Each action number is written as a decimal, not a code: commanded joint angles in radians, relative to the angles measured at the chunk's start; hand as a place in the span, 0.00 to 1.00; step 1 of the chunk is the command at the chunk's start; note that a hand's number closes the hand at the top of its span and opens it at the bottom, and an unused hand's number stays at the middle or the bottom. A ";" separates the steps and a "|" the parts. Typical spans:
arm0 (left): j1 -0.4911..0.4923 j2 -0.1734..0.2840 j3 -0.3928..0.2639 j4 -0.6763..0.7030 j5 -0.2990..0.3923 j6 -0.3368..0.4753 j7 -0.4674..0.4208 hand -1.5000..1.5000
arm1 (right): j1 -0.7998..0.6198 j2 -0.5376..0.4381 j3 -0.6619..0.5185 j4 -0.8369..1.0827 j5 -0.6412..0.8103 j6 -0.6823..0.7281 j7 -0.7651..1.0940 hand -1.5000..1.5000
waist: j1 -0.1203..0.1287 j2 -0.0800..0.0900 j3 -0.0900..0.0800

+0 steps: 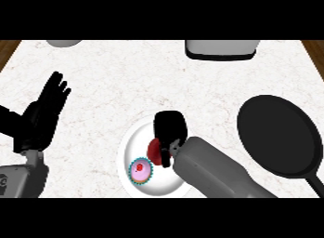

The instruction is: Pick the pear from the plate and place it in the pan

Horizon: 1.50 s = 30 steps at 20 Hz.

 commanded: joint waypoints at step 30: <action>0.062 -0.012 0.022 -0.003 -0.028 -0.020 -0.042 0.50 | 0.537 -0.793 -0.103 -1.557 0.420 -0.043 0.187 1.00 | -0.027 0.009 0.003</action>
